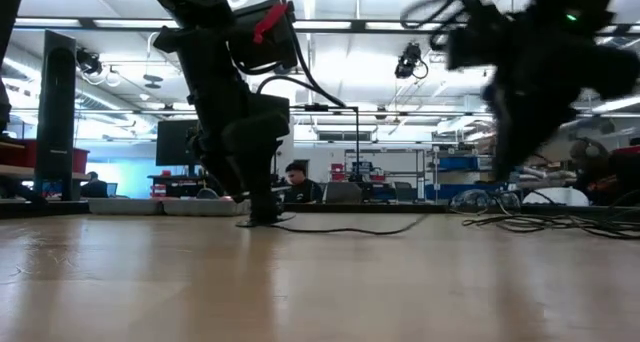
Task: Coil cords
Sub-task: Uncoil the black wire from the black spool
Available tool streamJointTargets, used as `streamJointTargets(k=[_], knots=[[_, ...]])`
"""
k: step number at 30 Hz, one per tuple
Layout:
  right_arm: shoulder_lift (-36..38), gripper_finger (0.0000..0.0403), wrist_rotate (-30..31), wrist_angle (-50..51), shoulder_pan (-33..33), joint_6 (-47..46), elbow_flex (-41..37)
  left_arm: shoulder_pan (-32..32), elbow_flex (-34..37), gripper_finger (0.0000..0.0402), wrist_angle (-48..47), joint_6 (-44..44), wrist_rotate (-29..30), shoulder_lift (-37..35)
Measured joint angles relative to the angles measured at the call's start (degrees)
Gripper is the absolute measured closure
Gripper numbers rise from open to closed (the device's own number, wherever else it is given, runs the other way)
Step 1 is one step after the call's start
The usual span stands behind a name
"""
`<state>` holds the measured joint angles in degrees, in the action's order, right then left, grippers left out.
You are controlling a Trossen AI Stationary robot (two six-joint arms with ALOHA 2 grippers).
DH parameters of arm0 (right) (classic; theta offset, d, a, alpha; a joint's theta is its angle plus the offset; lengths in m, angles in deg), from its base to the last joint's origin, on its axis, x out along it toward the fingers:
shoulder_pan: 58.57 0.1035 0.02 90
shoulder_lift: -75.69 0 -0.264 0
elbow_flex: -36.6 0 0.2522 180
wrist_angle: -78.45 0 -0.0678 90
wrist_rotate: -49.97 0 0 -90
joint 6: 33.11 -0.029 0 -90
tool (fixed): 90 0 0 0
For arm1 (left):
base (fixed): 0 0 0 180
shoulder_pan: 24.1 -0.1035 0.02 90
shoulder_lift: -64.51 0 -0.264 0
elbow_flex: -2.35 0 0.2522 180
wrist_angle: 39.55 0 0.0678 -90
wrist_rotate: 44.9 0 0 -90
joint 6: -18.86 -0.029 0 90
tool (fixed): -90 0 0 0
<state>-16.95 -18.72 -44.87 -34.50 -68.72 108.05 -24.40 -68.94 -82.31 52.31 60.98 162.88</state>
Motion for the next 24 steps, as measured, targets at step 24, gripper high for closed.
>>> streamJointTargets(k=[24], knots=[[-16.92, 0.0238, -7.79, -58.23, -11.01, 22.23, -2.90, -0.09, 0.06, 0.0002, 4.91, -0.39, -0.04, -0.34]])
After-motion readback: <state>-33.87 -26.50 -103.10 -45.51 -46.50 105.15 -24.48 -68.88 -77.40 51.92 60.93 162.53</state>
